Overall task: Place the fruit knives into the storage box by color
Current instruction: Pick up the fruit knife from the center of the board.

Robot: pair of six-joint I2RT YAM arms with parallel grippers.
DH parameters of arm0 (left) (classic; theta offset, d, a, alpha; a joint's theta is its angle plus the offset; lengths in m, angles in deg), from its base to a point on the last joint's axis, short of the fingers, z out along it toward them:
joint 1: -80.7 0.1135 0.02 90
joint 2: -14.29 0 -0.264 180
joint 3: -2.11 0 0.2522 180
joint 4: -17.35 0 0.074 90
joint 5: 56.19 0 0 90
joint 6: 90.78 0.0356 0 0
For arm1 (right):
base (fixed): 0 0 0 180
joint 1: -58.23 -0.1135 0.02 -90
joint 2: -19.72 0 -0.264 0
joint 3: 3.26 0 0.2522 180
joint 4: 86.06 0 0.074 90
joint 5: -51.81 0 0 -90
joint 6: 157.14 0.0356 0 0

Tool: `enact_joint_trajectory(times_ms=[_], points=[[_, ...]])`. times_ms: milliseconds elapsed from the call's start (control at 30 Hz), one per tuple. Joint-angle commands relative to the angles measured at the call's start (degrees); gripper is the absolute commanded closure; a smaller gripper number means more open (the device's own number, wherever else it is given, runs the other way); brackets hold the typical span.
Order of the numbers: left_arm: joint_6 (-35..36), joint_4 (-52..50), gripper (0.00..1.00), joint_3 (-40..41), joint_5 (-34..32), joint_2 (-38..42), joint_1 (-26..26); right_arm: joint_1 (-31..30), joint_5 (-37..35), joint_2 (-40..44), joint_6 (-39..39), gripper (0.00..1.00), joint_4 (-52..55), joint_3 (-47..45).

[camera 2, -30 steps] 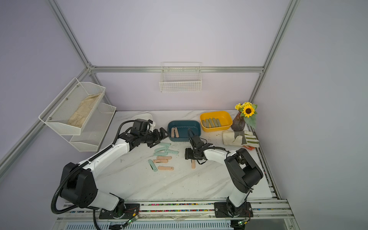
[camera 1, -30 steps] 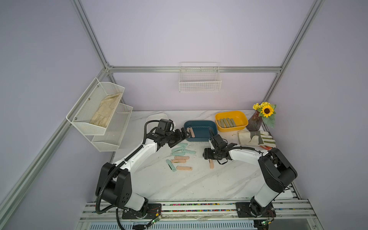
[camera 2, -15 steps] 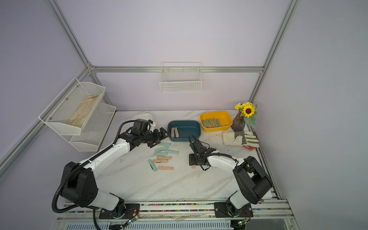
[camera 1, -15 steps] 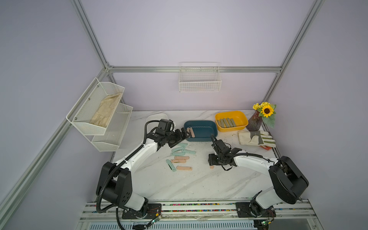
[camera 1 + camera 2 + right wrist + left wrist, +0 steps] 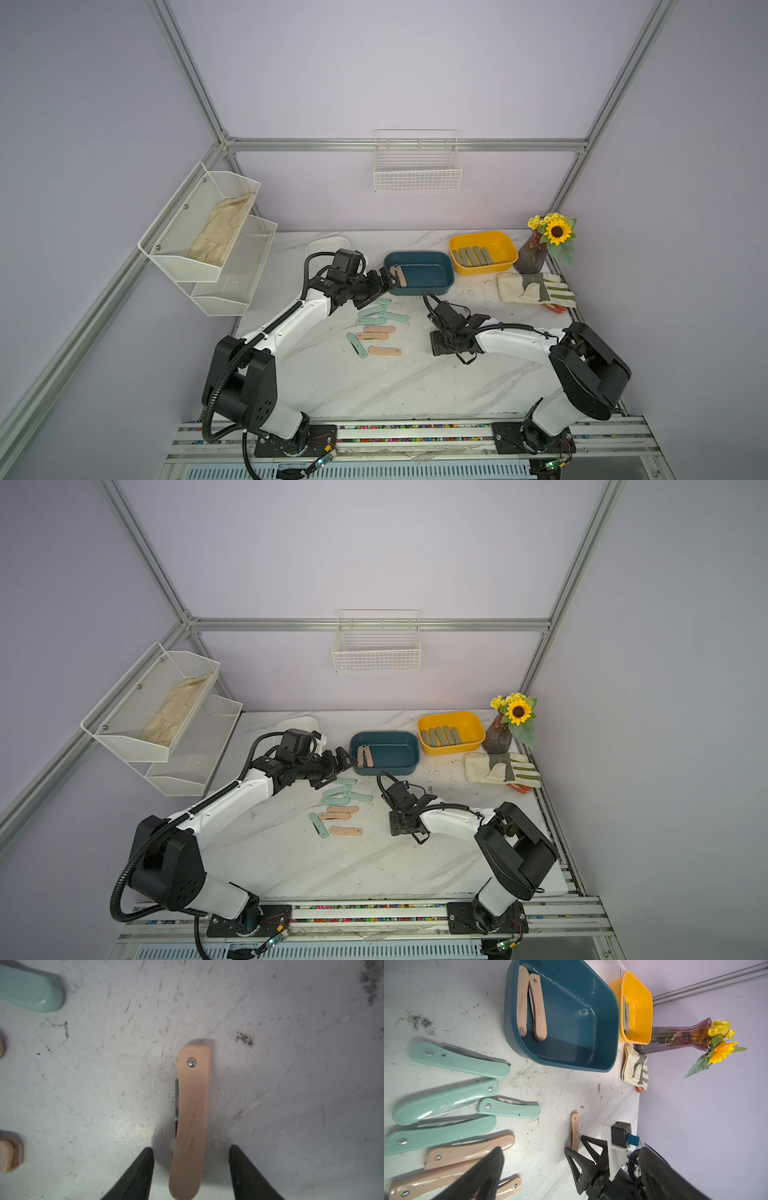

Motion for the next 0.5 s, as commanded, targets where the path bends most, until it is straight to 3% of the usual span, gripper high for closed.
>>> enact_joint_trajectory(times_ms=[0, 467], points=[[-0.4, 2.5, 0.00, 1.9, 0.5, 0.6, -0.4, -0.4, -3.7, -1.1, 1.2, 0.41, 2.3, 1.0], [-0.4, 2.7, 0.00, 1.9, 0.6, 0.7, -0.5, -1.2, -4.1, -3.5, 1.7, 0.59, 0.3, 0.8]])
